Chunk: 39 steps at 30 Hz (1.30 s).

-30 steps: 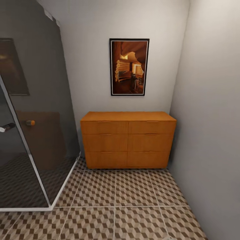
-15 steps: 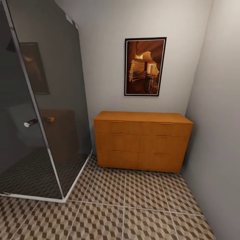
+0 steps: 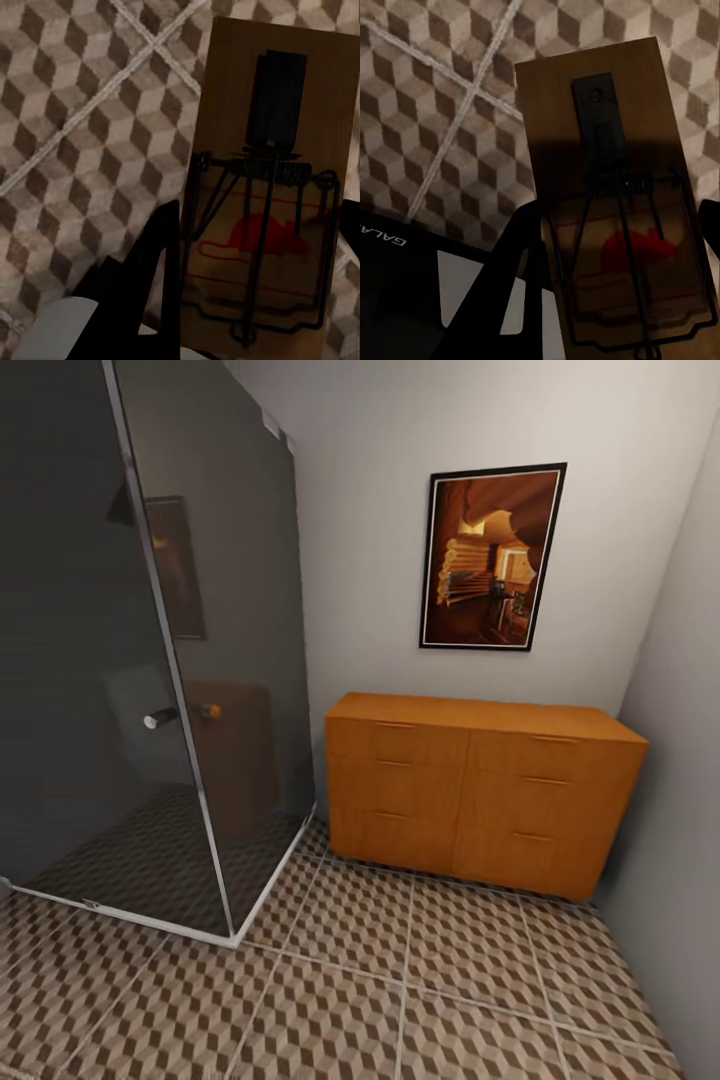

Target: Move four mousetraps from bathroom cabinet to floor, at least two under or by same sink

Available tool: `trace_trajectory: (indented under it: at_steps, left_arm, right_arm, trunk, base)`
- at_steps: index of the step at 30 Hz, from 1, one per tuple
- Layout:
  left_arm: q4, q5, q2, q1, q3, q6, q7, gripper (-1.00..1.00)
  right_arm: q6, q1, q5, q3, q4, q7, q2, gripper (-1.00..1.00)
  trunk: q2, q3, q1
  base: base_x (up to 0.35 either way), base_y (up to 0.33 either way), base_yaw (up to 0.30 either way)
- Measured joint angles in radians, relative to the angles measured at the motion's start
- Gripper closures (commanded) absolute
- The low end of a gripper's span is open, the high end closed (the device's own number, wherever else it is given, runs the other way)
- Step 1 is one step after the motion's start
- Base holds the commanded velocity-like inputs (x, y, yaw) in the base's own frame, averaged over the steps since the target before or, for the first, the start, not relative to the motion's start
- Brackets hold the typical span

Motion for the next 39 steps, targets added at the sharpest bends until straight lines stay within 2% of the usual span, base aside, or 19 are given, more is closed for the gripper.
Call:
trace_trajectory:
  at_steps: [39]
  left_arm:
    - [0.0,0.001,0.0,0.0,0.002,0.0,0.002,1.0]
  right_arm:
    - [-0.003,0.0,0.001,0.0,0.0,-0.005,0.002,1.0]
  trunk:
    - [0.0,0.0,0.0]
  base:
    - [0.0,0.0,0.283]
